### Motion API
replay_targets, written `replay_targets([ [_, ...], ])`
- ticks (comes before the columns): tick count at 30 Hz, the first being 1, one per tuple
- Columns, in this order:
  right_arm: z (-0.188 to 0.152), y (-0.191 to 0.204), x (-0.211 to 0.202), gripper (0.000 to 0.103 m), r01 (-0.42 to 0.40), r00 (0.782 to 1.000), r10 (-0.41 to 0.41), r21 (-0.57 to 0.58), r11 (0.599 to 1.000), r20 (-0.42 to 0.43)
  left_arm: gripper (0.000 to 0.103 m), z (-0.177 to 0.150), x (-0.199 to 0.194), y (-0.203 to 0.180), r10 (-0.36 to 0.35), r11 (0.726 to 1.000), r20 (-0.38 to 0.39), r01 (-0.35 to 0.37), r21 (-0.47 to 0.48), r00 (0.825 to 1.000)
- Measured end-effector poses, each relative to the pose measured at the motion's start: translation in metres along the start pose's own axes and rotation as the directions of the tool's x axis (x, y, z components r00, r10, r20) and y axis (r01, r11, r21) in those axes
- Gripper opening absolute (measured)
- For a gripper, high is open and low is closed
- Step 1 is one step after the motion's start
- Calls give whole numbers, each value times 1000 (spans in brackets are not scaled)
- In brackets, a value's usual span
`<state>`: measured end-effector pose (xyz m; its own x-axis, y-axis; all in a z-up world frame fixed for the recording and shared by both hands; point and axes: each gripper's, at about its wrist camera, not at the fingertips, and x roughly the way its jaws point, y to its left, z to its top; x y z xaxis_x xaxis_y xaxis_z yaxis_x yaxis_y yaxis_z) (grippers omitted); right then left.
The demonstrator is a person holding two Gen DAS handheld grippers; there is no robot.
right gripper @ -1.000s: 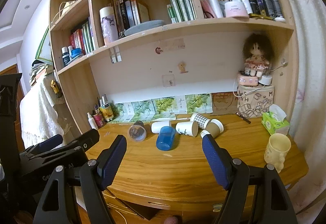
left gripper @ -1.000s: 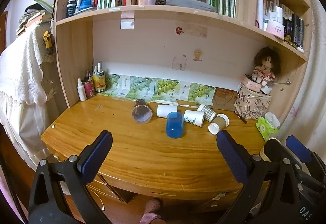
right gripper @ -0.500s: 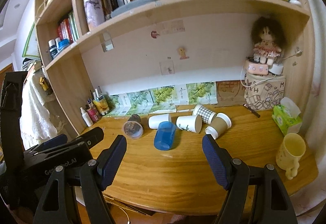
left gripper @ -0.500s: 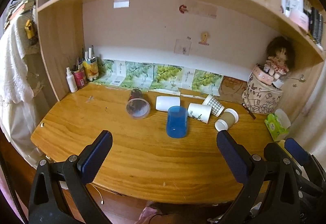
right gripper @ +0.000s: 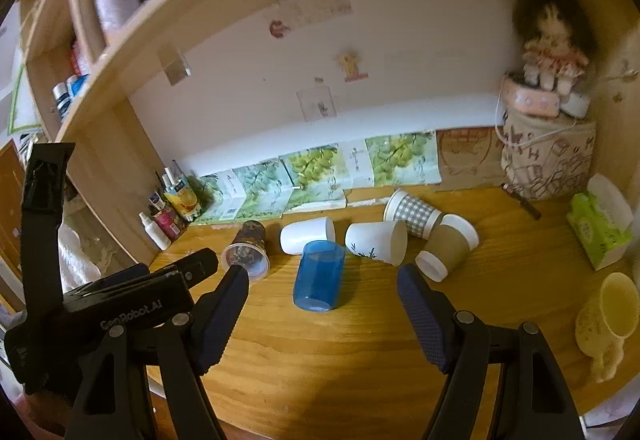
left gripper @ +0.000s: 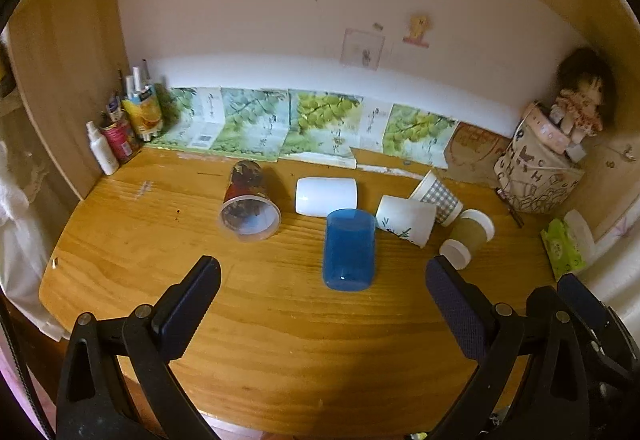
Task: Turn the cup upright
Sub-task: 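Move the left gripper down toward the blue plastic cup lying sideways, then close the left gripper around the base of the blue cup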
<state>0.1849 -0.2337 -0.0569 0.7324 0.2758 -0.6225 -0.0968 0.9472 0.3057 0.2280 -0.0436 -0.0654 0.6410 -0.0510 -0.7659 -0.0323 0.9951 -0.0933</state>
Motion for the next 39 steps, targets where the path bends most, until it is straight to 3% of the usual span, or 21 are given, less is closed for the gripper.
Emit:
replay_targets([
  [6, 16, -10, 40, 77, 30, 997, -26, 46, 998, -78, 102, 20, 49, -2, 15, 1000, -115, -15, 1, 993],
  [11, 23, -14, 72, 77, 64, 988, -57, 46, 997, -144, 102, 31, 96, -3, -22, 1000, -228, 17, -23, 973],
  [21, 19, -35, 123, 77, 128, 964, -105, 78, 989, -245, 102, 21, 182, -2, -109, 992, -459, 68, -103, 882],
  [27, 14, -45, 136, 77, 155, 952, -120, 103, 983, -281, 102, 17, 205, 0, -134, 989, -513, 87, -116, 848],
  [33, 9, -47, 145, 77, 151, 943, -105, 127, 980, -317, 102, 9, 226, 4, -158, 986, -581, 92, -141, 798],
  [35, 8, -47, 146, 77, 141, 942, -91, 135, 981, -324, 100, 7, 229, 4, -167, 984, -590, 98, -148, 790],
  [39, 8, -45, 145, 77, 138, 940, -85, 141, 980, -331, 97, 3, 234, 6, -213, 975, -608, 123, -186, 765],
])
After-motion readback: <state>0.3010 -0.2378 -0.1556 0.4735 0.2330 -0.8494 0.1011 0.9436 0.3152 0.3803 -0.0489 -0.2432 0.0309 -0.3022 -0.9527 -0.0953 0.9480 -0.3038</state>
